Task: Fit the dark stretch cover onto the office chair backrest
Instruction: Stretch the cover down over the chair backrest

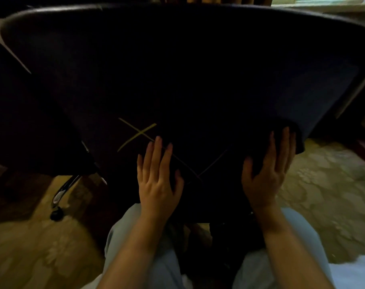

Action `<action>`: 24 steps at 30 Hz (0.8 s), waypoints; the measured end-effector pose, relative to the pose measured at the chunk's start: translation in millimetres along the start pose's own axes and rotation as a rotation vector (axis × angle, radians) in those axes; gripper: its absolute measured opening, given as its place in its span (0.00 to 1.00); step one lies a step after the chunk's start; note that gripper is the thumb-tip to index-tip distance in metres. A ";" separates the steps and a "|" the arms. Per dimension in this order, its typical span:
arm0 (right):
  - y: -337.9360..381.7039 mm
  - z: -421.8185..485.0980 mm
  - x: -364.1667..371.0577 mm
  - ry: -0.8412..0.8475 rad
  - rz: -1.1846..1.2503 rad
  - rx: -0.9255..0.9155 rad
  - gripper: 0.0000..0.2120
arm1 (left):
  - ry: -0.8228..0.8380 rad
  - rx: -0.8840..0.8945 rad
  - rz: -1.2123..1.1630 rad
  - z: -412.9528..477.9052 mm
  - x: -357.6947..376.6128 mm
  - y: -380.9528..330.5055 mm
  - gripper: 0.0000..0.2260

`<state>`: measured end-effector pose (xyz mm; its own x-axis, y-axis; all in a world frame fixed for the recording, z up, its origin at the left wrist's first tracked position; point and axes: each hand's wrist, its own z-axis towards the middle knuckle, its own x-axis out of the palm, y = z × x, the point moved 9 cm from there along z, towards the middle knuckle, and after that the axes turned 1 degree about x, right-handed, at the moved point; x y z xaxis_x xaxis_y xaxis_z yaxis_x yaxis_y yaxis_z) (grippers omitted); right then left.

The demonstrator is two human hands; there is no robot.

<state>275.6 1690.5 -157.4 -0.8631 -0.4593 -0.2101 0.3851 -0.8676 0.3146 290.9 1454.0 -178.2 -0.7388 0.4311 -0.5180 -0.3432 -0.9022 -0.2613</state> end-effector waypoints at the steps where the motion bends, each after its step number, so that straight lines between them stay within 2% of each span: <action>1: -7.8 -1.6 -3.4 -0.007 0.018 0.018 0.25 | -0.019 0.010 -0.001 1.5 0.3 -0.8 0.25; 4: -13.3 -2.4 -8.2 -0.010 0.091 0.062 0.26 | -0.064 -0.024 -0.028 0.6 -0.1 1.5 0.25; 8: 13.4 -3.0 8.7 0.063 0.093 0.077 0.30 | -0.072 -0.074 -0.061 -2.9 1.3 1.5 0.25; 14: 35.2 -10.1 22.5 0.095 0.087 -0.007 0.22 | -0.034 -0.099 -0.067 -5.6 5.2 6.5 0.26; 18: 7.6 -5.2 4.8 0.034 0.156 0.104 0.19 | -0.015 -0.144 -0.078 -5.2 5.5 14.9 0.26; 24: -28.3 -3.8 -8.6 -0.039 0.242 0.277 0.23 | 0.013 -0.138 -0.088 -5.2 9.2 16.1 0.27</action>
<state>273.3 1718.3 -168.0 -0.7717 -0.6327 -0.0653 0.4812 -0.6478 0.5906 281.6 1443.5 -191.4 -0.7015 0.5095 -0.4983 -0.3231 -0.8506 -0.4148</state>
